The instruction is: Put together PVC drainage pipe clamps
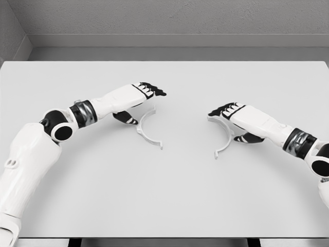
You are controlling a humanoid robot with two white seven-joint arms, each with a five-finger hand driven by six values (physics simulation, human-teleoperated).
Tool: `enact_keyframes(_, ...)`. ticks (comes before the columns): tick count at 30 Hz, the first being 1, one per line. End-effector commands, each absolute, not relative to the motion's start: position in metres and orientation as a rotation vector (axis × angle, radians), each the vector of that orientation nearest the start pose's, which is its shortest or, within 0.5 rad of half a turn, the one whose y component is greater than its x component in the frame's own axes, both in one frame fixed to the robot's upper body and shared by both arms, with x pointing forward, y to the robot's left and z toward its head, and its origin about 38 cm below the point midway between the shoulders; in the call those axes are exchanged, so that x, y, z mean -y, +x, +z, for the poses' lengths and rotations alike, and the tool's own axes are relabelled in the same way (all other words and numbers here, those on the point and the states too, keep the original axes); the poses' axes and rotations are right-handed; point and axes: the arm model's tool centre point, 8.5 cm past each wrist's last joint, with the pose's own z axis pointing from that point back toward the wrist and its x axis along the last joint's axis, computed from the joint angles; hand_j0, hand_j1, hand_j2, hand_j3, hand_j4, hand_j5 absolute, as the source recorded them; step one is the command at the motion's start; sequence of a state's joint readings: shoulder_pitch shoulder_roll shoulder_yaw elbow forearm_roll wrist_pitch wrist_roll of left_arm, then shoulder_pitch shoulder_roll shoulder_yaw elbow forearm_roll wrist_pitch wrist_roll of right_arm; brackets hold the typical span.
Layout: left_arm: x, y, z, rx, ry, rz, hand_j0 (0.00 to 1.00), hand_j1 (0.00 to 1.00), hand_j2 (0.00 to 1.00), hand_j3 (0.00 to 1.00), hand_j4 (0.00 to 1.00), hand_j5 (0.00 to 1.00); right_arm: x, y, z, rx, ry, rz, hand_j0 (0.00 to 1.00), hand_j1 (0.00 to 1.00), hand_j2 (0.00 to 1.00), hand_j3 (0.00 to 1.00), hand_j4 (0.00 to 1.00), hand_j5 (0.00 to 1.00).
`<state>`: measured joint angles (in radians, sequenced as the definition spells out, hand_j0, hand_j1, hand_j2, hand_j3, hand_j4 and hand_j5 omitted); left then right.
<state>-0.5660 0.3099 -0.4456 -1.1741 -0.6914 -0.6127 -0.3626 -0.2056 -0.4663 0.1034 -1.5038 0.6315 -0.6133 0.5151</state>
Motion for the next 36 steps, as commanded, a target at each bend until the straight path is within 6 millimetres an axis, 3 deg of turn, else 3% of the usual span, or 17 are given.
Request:
enact_keyframes(1, -0.18, 0.469, 0.136, 1.674, 0.31, -1.803, 1.0, 1.0, 1.0, 1.0, 1.0, 1.0, 0.294, 0.392, 0.129, 1.537, -0.411, 1.714, 0.92, 0.92, 0.92, 0.92, 0.92, 0.92)
enact_keyframes(23, -0.158, 0.465, 0.132, 1.692, 0.273, -1.821, 1.0, 1.0, 1.0, 1.0, 1.0, 1.0, 0.277, 0.396, 0.12, 1.543, -0.366, 1.722, 0.92, 0.92, 0.92, 0.92, 0.92, 0.92)
enact_keyframes(28, -0.158, 0.465, 0.132, 1.693, 0.274, -1.825, 1.0, 1.0, 1.0, 1.0, 1.0, 1.0, 0.265, 0.399, 0.121, 1.569, -0.35, 1.724, 0.92, 0.92, 0.92, 0.92, 0.92, 0.92)
enact_keyframes(36, -0.167, 0.468, 0.134, 1.682, 0.295, -1.822, 1.0, 1.0, 1.0, 1.0, 1.0, 1.0, 0.264, 0.4, 0.128, 1.593, -0.359, 1.719, 0.92, 0.92, 0.92, 0.92, 0.92, 0.92)
